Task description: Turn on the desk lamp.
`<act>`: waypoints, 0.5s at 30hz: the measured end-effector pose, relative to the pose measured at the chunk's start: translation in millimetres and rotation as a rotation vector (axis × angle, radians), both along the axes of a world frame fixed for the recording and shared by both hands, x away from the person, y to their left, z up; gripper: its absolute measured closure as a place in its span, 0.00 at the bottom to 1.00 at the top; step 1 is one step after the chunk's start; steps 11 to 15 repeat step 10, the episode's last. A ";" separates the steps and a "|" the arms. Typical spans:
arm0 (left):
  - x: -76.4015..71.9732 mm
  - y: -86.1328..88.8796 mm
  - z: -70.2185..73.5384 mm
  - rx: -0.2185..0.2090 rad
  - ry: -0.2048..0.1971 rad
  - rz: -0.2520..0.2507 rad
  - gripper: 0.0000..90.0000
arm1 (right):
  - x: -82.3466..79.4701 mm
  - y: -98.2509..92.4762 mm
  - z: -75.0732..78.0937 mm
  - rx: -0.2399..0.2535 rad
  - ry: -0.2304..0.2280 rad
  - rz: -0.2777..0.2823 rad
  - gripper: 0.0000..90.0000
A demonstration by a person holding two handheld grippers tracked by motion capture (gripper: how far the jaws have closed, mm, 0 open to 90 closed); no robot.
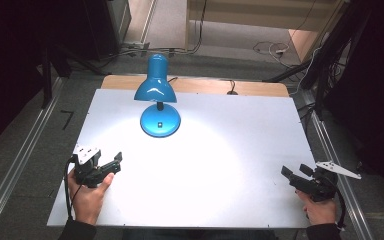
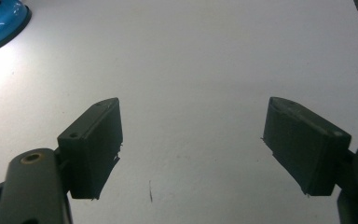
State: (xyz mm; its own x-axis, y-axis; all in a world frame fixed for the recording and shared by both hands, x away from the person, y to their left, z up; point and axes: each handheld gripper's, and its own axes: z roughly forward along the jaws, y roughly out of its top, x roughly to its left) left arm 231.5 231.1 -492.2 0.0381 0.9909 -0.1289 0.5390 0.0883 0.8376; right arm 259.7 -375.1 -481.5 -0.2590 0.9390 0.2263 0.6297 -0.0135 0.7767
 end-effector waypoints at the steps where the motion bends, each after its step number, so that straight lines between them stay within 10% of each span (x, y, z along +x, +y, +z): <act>1: -0.8 1.4 -0.6 0.002 0.003 0.005 0.31 | 0.0 -0.1 0.0 0.001 0.000 0.000 0.20; 10: 7.7 5.9 -21.7 0.089 0.121 0.032 0.18 | 0.0 0.1 0.0 -0.003 -0.001 0.001 0.20; 15: 7.7 5.9 -21.7 0.089 0.121 0.032 0.18 | 0.0 0.1 0.0 -0.003 -0.001 0.001 0.20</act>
